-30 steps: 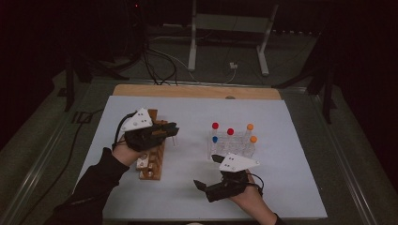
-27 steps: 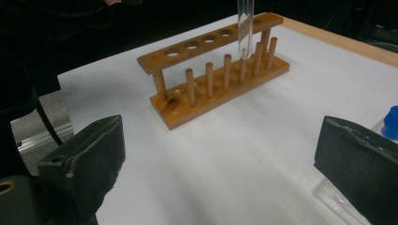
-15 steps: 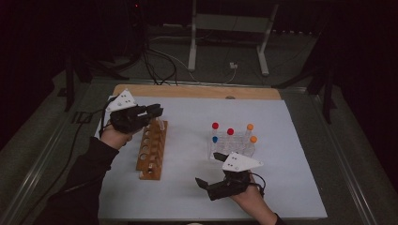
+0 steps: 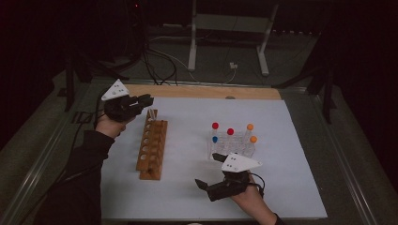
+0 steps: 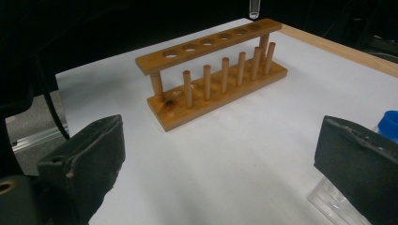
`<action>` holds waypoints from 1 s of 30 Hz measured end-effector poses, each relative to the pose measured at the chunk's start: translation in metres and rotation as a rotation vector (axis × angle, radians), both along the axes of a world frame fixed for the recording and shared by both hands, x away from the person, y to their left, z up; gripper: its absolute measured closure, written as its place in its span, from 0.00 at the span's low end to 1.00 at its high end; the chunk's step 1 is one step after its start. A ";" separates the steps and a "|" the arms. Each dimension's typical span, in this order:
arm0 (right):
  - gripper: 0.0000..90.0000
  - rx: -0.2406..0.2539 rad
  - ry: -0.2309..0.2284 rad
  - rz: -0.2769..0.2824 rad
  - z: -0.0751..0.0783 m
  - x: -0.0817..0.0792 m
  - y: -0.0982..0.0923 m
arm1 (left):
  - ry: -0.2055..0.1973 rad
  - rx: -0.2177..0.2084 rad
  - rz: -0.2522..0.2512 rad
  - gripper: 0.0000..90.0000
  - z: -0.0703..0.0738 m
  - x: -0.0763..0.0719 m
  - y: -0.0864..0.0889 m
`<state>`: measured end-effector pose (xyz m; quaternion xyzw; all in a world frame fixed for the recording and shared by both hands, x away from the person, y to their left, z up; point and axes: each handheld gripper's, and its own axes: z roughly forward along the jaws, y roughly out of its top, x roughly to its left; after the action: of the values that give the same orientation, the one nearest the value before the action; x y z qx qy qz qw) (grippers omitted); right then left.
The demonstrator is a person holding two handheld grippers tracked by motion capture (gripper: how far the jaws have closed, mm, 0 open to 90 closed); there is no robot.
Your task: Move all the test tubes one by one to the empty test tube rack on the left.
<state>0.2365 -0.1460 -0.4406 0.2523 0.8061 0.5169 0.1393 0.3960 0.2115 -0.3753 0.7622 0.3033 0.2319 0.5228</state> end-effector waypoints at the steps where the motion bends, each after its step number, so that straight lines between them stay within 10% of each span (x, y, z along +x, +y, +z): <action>1: 0.02 -0.003 -0.002 -0.002 0.000 0.000 0.000 | 0.001 0.001 0.007 0.86 -0.002 0.002 0.001; 30: 0.02 -0.018 0.013 0.028 -0.005 0.001 0.000 | 0.094 -0.009 0.069 0.86 -0.066 0.018 0.005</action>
<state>0.2377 -0.1462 -0.4454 0.2431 0.8149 0.5100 0.1292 0.4143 0.2167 -0.4417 0.7589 0.3549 0.2123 0.5030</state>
